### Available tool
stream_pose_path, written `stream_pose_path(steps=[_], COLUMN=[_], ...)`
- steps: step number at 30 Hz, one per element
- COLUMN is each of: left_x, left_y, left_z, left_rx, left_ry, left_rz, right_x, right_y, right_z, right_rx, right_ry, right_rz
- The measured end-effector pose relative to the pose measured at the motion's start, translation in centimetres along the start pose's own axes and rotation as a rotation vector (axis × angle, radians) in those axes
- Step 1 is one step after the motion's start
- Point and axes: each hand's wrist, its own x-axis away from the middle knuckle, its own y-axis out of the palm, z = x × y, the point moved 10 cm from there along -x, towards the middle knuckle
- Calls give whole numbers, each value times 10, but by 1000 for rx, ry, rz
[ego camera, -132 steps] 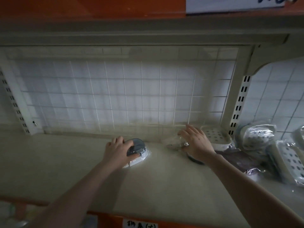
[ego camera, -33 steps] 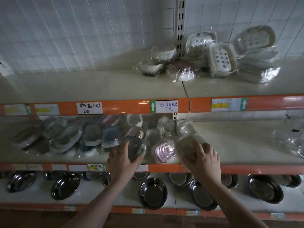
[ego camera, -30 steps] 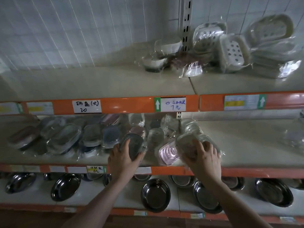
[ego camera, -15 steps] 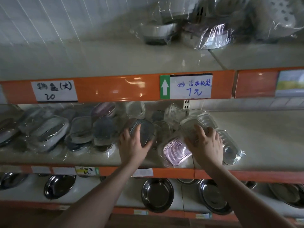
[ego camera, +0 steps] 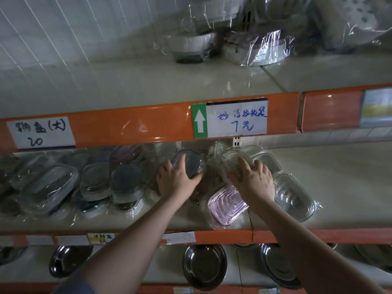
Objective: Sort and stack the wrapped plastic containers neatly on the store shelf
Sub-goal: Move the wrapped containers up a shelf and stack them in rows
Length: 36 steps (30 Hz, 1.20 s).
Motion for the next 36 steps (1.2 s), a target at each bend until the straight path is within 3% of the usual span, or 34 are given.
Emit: stream_pose_path(steps=[5,10,15,21,28,36], left_x=[-1,21,60,132,206,233], left_y=[2,-6,-21,-42,-107,-194], left_z=[1,-1,-3,8,31,59], left_rx=[1,3,43,67,98,231], left_ry=[20,97,147,265,352,436], left_rz=[-48,31,119,116,170,190], right_x=[5,24,62,124,179,206], right_y=[-3,-19,-39,-80,-152,-251], right_z=[-2,3,13,23,47,65], right_rx=[-2,-39,-36,-64,-34,-141], right_ry=[-35,-43,-48,-83,-48,55], right_rz=[-21,22,53,126,192,293])
